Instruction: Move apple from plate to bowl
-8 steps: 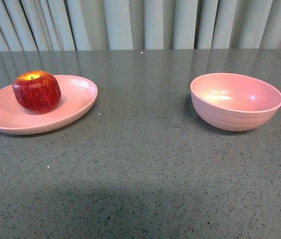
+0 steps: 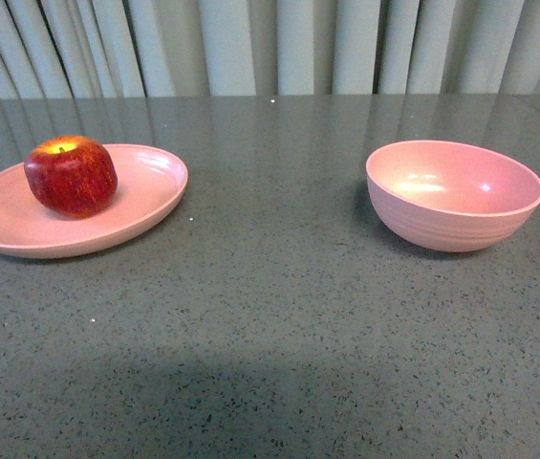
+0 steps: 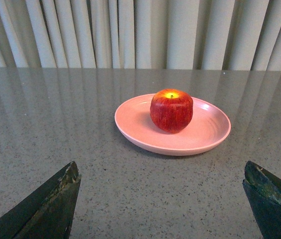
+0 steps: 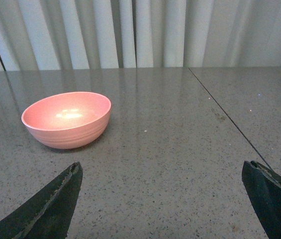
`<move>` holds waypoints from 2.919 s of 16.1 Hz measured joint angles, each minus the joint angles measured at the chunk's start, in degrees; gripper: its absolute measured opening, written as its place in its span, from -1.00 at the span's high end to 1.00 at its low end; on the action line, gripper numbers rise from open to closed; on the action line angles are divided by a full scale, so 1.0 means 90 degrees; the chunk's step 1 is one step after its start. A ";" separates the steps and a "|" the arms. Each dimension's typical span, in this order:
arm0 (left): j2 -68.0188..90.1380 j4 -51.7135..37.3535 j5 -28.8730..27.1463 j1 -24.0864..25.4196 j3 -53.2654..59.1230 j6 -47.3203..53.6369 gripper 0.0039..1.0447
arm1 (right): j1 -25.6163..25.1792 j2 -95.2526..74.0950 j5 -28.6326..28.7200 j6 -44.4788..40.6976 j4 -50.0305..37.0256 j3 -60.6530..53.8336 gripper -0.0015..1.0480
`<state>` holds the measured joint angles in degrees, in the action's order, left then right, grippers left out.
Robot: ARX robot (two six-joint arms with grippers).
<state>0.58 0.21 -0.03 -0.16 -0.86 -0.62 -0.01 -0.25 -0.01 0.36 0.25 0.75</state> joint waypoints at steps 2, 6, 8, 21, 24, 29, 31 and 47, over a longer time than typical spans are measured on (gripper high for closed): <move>0.0000 0.0000 0.0002 0.0000 0.0000 0.0000 -0.88 | 0.0000 0.0000 0.0000 0.0000 0.0000 0.0000 -0.87; 0.0000 0.0000 0.0002 0.0000 0.0000 0.0000 -0.88 | 0.0000 0.0000 0.0000 0.0000 0.0000 0.0000 -0.87; 0.0000 0.0000 0.0002 0.0000 0.0000 0.0000 -0.88 | 0.0000 0.0000 0.0000 0.0000 0.0000 0.0000 -0.87; 0.0000 -0.0002 0.0002 0.0000 0.0000 0.0002 -0.88 | 0.0044 -0.1506 0.0534 0.0886 0.0381 0.1149 -0.87; 0.0000 -0.0002 0.0002 0.0000 0.0000 0.0000 -0.88 | 0.0255 -0.3152 0.0447 0.0716 -0.0799 0.2123 -0.87; 0.0000 0.0000 0.0002 0.0000 0.0000 0.0000 -0.88 | 0.0600 -0.6513 0.0090 0.0328 -0.1358 0.4571 -0.87; 0.0000 0.0000 0.0002 0.0000 0.0000 0.0000 -0.88 | 0.0721 -0.7679 -0.0143 0.0284 -0.1090 0.5309 -0.87; 0.0000 0.0000 0.0002 0.0000 0.0000 0.0000 -0.88 | 0.0959 -1.1016 -0.0551 0.0452 -0.0350 0.6659 -0.87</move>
<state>0.58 0.21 -0.01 -0.16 -0.86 -0.62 8.62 -99.39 -4.97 4.43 -2.90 60.69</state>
